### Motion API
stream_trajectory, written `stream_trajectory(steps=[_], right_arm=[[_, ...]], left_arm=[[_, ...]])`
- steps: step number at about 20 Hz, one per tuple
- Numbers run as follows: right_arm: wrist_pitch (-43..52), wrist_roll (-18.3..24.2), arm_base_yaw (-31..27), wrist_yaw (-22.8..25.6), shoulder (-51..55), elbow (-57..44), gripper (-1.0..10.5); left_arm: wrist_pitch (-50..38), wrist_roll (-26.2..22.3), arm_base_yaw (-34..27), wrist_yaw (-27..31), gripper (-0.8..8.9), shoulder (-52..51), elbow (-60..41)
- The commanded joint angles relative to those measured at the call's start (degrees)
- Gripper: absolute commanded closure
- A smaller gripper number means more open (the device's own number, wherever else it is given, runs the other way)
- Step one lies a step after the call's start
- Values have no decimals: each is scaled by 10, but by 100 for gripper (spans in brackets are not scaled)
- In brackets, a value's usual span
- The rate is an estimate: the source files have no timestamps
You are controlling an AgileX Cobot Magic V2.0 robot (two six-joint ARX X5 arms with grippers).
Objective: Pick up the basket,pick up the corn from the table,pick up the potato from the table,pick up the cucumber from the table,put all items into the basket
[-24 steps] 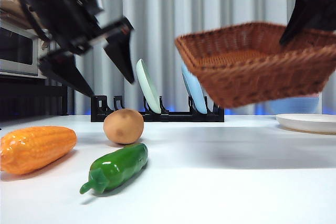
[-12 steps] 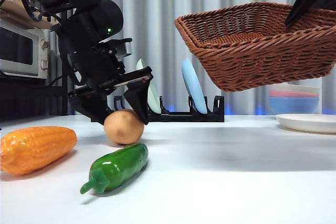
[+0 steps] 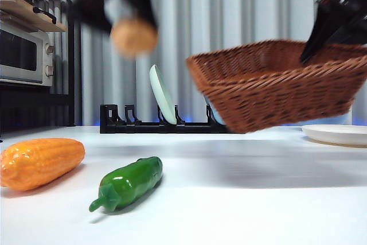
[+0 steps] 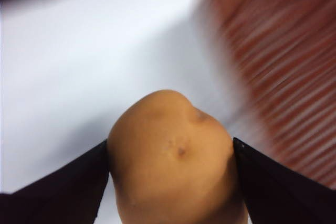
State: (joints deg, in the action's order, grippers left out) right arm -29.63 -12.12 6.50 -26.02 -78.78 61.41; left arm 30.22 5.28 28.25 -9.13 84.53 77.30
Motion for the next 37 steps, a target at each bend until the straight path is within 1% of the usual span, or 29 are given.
stream_trajectory(steps=[1,2,3,6,9,11,12,13,14,15,18,20,24,27,28,30,31,32,35,37], right_arm=[[35,-35,35,-11,-26,6,959],[47,-43,54,-11,-34,6,959],[56,-48,72,-11,-38,6,959],[74,-64,106,-11,-38,6,959],[73,-65,116,-11,-38,6,959],[73,-75,116,-12,-38,6,959],[73,-76,116,-19,-38,6,959],[73,-76,115,-31,-38,6,959],[73,-76,115,-39,-38,6,959],[73,-75,115,-39,-38,6,959],[73,-75,115,-36,-38,6,959],[73,-75,114,-36,-38,6,959],[73,-74,100,-37,-38,6,959],[74,-68,97,-37,-38,6,959],[74,-64,94,-37,-38,6,959],[74,-64,93,-37,-38,6,959],[74,-64,92,-37,-38,6,959],[74,-62,91,-37,-38,6,959],[73,-58,88,-37,-38,6,959],[73,-58,88,-39,-38,6,959]], left_arm=[[-33,30,56,2,821,-20,-3],[-43,42,81,4,821,-20,-3],[-51,44,104,11,821,-12,-3],[-52,44,163,87,821,21,-3],[-45,48,183,95,822,55,-3],[-32,52,187,91,810,78,-3],[-21,54,187,89,737,86,-3],[-11,55,187,89,557,93,-3],[-4,57,187,89,353,96,-3],[-1,57,187,89,237,96,-3],[-3,57,191,86,234,92,-3],[14,57,191,86,234,67,-3],[69,57,194,86,234,-44,-3],[169,57,194,97,235,-145,-3],[216,57,193,115,246,-172,-3],[314,65,193,175,248,-203,-4],[349,72,193,201,247,-208,-7],[363,82,193,213,247,-213,-19],[339,106,191,214,247,-217,-87],[297,113,176,212,247,-217,-151]])
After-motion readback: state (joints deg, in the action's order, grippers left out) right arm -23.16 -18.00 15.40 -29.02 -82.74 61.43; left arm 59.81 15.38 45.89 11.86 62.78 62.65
